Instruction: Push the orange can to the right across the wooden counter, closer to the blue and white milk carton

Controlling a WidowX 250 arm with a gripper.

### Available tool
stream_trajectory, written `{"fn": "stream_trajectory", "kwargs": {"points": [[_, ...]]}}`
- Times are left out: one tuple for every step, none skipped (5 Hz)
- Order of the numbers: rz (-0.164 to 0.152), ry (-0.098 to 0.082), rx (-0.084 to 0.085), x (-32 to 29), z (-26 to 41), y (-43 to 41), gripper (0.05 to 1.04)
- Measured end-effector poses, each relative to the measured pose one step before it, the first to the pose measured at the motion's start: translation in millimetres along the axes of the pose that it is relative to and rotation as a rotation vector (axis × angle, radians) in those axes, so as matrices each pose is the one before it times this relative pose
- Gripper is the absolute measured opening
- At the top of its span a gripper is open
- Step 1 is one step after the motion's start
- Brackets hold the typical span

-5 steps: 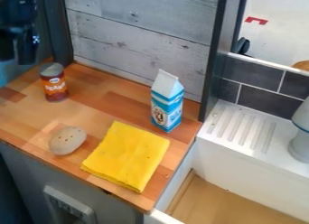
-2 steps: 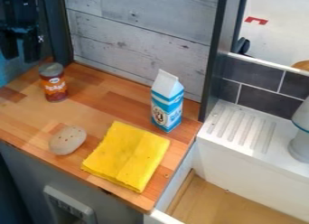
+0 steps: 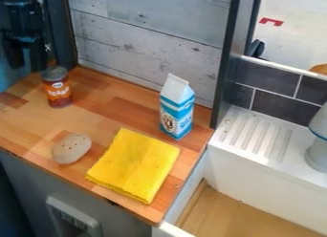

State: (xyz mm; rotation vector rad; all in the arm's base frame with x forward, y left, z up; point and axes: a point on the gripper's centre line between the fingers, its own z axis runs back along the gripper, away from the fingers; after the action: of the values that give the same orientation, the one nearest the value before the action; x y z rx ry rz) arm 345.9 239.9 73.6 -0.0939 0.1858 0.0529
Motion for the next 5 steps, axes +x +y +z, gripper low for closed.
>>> {"fn": "stream_trajectory", "kwargs": {"points": [[0.0114, -0.0042, -0.0100, 4.47, -4.72, 0.60, 1.000], [-0.0018, -0.0112, 0.0052, 0.47, -3.21, -0.80, 1.001], [0.0090, -0.0001, -0.0187, -5.15, -2.59, -11.59, 1.001], [-0.0354, 0.0068, -0.0311, -2.55, -5.34, -28.44, 1.001], [-0.0351, -0.0071, -0.0131, 4.58, -4.09, -27.39, 1.001]]}}
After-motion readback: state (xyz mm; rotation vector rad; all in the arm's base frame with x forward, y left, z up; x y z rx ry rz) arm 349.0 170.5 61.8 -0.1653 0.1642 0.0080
